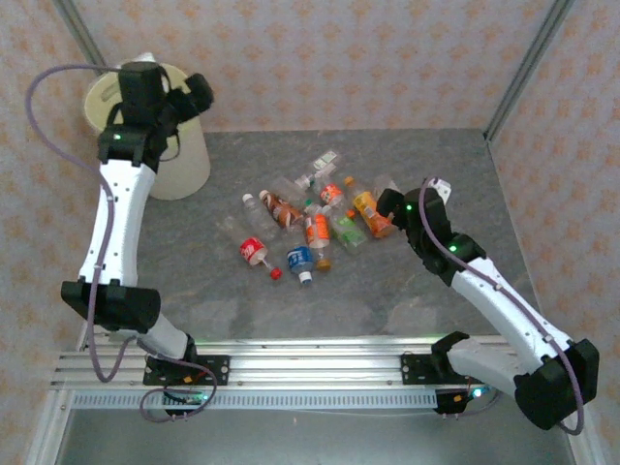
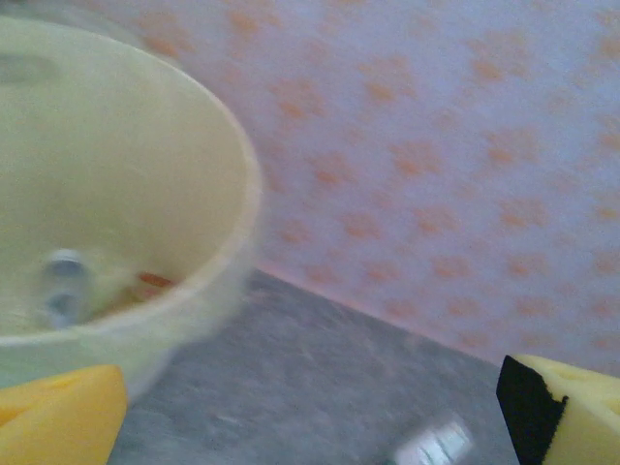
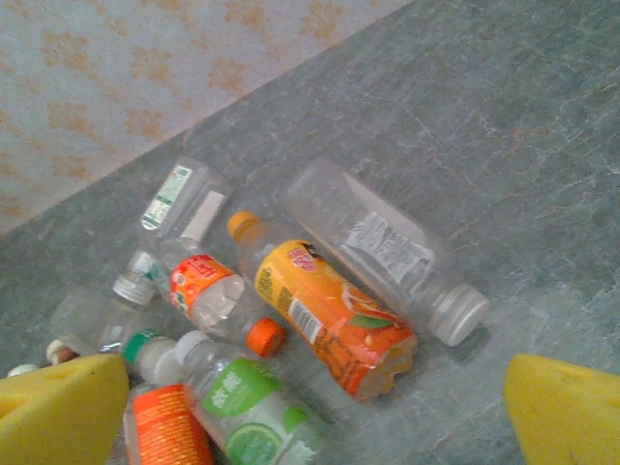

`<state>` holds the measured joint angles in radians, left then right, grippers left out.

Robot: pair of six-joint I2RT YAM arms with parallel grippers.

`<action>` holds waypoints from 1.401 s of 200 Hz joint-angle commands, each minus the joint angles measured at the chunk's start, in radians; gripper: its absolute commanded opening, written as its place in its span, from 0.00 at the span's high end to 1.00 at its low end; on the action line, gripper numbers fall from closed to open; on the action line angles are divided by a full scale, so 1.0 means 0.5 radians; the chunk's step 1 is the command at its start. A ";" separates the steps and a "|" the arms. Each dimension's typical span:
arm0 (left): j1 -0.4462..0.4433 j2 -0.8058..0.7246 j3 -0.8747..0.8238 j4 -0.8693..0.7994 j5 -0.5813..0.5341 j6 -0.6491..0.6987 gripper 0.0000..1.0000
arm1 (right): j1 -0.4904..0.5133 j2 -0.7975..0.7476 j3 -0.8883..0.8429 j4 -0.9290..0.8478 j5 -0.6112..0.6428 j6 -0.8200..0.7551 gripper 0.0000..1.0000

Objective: Put the plastic bottles in the bin

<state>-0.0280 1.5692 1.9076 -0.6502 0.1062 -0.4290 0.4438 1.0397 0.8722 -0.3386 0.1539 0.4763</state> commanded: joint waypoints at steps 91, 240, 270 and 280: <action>-0.288 -0.566 -1.035 0.237 0.320 -0.146 0.00 | -0.372 0.634 0.228 -0.208 -0.492 -0.815 0.01; -0.283 -0.761 -1.316 0.155 0.153 -0.133 0.00 | -0.658 1.706 1.116 -0.620 -0.934 -1.620 0.24; -0.282 -0.749 -1.319 0.128 0.178 -0.122 0.00 | -0.658 1.751 1.079 -0.587 -0.839 -1.627 0.24; -0.285 -0.749 -1.324 0.128 0.197 -0.128 0.00 | -0.658 1.761 1.073 -0.577 -0.798 -1.626 0.25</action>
<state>-0.1703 1.2095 1.2545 -0.5610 0.2085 -0.4999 0.1169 1.9068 1.4029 -0.5922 -0.3012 -0.3130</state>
